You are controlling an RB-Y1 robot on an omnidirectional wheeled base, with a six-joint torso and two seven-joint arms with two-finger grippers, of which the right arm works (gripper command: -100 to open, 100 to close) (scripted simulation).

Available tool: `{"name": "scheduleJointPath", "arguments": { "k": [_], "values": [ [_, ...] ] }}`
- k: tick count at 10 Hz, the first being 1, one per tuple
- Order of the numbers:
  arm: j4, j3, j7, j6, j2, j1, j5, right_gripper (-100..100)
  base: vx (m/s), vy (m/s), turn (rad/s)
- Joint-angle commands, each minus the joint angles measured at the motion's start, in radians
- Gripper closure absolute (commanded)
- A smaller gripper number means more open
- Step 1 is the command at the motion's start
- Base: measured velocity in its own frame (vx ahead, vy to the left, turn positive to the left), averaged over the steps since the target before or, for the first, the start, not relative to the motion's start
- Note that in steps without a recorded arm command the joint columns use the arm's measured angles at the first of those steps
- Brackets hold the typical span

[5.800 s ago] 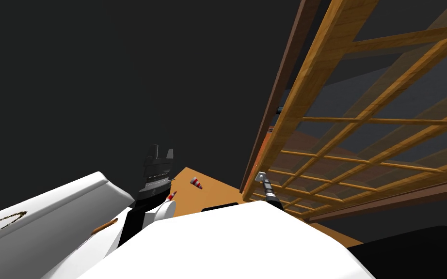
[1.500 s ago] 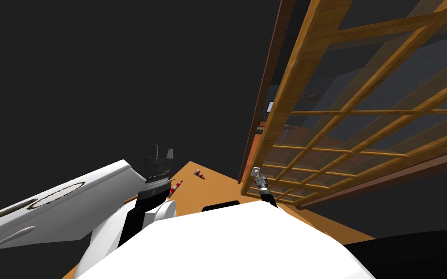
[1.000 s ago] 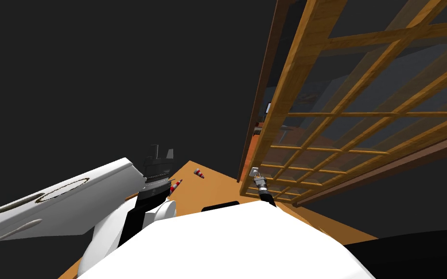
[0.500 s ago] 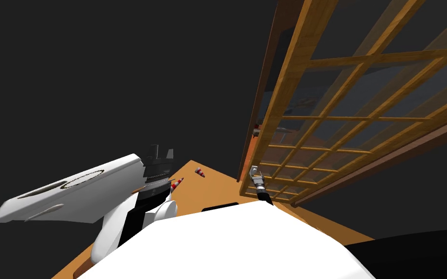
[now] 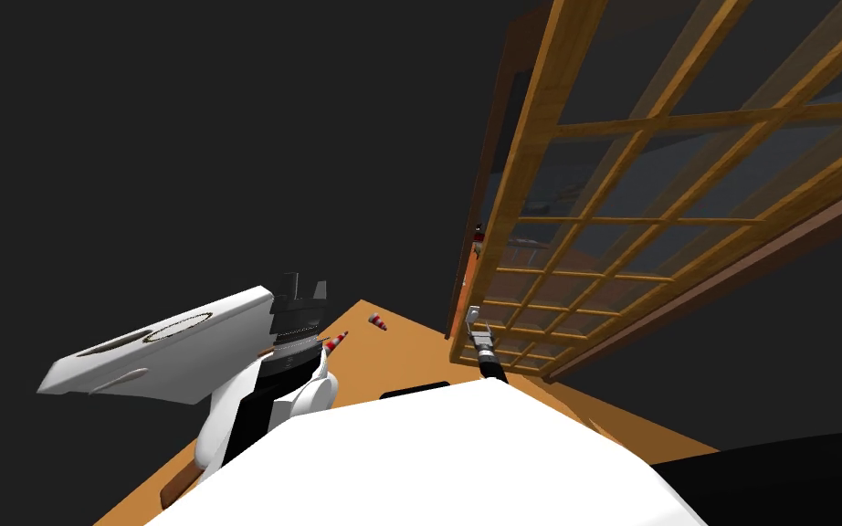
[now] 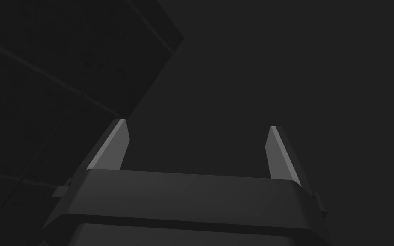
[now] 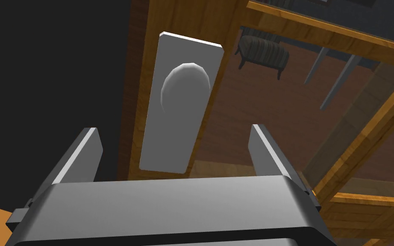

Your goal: Pull the door open

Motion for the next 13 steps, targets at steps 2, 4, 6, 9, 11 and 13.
{"name": "scheduleJointPath", "arguments": {
  "k": [2,4,6,9,11,13],
  "values": [
    [-0.032,0.015,-0.071,0.008,0.013,0.008,-0.028,-100,-0.095,-0.017,0.004],
    [-0.049,0.024,-0.11,0.012,0.021,0.012,-0.045,-100,-0.082,-0.013,0.002],
    [-0.048,0.027,-0.12,0.01,0.023,0.01,-0.049,-100,-0.068,-0.017,0.001],
    [-0.026,0.006,-0.17,-0.004,-0.017,0.02,-0.062,-100,0.174,0.009,0.12],
    [-0.01,-0.008,-0.2,-0.015,-0.045,0.027,-0.07,-100,0.223,-0.042,0.112],
    [-0.002,-0.002,-0.192,-0.018,-0.034,0.021,-0.066,100,0.045,-0.012,-0.001]
  ]
}}
